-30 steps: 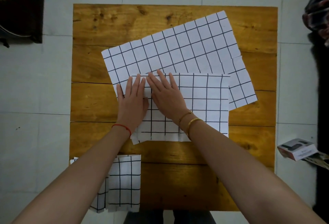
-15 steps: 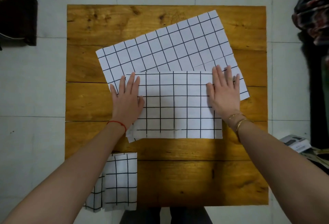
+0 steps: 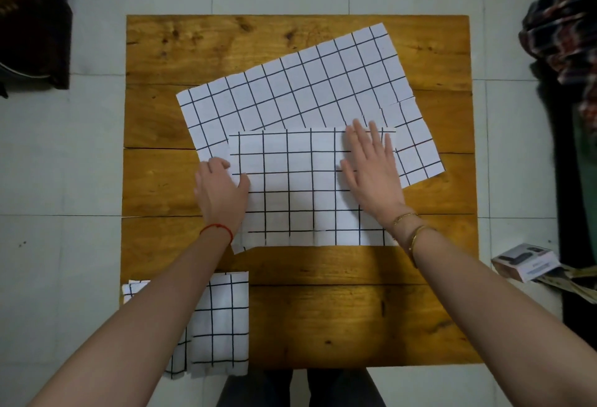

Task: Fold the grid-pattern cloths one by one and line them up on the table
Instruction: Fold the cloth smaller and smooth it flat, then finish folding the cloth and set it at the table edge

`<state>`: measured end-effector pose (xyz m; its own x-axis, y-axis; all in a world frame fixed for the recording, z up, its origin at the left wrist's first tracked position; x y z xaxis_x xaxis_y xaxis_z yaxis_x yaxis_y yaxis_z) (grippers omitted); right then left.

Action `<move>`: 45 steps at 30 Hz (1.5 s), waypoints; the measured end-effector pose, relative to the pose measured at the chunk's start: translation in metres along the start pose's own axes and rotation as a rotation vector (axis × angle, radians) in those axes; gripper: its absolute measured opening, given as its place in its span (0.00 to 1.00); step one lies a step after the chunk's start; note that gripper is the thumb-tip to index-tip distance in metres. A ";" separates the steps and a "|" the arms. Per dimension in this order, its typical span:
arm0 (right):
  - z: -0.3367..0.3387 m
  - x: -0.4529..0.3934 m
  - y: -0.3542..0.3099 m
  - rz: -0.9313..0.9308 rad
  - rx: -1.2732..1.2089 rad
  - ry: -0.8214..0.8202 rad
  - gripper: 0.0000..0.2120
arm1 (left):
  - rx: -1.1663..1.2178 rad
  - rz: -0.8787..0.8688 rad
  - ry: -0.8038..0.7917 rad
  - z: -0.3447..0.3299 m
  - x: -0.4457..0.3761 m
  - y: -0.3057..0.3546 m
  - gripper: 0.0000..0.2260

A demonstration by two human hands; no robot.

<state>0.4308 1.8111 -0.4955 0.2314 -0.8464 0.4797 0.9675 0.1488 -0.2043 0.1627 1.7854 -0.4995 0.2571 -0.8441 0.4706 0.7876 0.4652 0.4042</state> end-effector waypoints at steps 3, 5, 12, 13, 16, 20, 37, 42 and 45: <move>-0.011 0.005 -0.020 0.068 0.029 -0.063 0.29 | 0.084 0.093 -0.031 -0.005 0.002 -0.010 0.15; -0.021 0.007 -0.030 0.093 0.049 -0.123 0.31 | 0.105 0.129 -0.041 -0.006 0.003 -0.011 0.15; -0.040 0.007 -0.039 0.052 0.074 -0.212 0.33 | 0.174 0.221 -0.119 -0.010 -0.003 -0.010 0.15; -0.040 0.007 -0.039 0.054 0.066 -0.211 0.33 | 0.190 0.225 -0.131 -0.010 -0.003 -0.010 0.14; -0.040 0.007 -0.039 0.054 0.060 -0.216 0.33 | 0.268 0.204 -0.116 -0.011 0.001 -0.006 0.11; -0.038 0.008 -0.040 0.054 0.059 -0.222 0.33 | 0.461 0.197 -0.108 -0.007 0.009 -0.002 0.12; -0.046 0.008 -0.084 0.150 0.109 -0.217 0.37 | 0.628 -0.182 -0.442 0.053 0.046 0.011 0.09; -0.050 0.005 -0.102 0.181 0.073 -0.184 0.37 | 0.573 -0.298 -0.535 0.053 0.055 0.039 0.17; -0.043 0.010 -0.090 0.113 -0.047 -0.129 0.33 | 0.536 -0.339 -0.555 0.040 0.058 0.061 0.22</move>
<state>0.3411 1.7673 -0.5093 0.3525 -0.7523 0.5566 0.9295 0.2127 -0.3012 0.2028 1.7755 -0.4159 -0.3684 -0.7723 0.5175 0.3639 0.3924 0.8447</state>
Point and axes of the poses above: each hand's wrist, its own x-axis away from the middle knuckle, its own z-axis out of the back of the hand, y = z × x, the point moved 2 cm from there along -x, towards the middle knuckle, and after that the axes turned 15 degrees about -y, right-handed, at the moved point
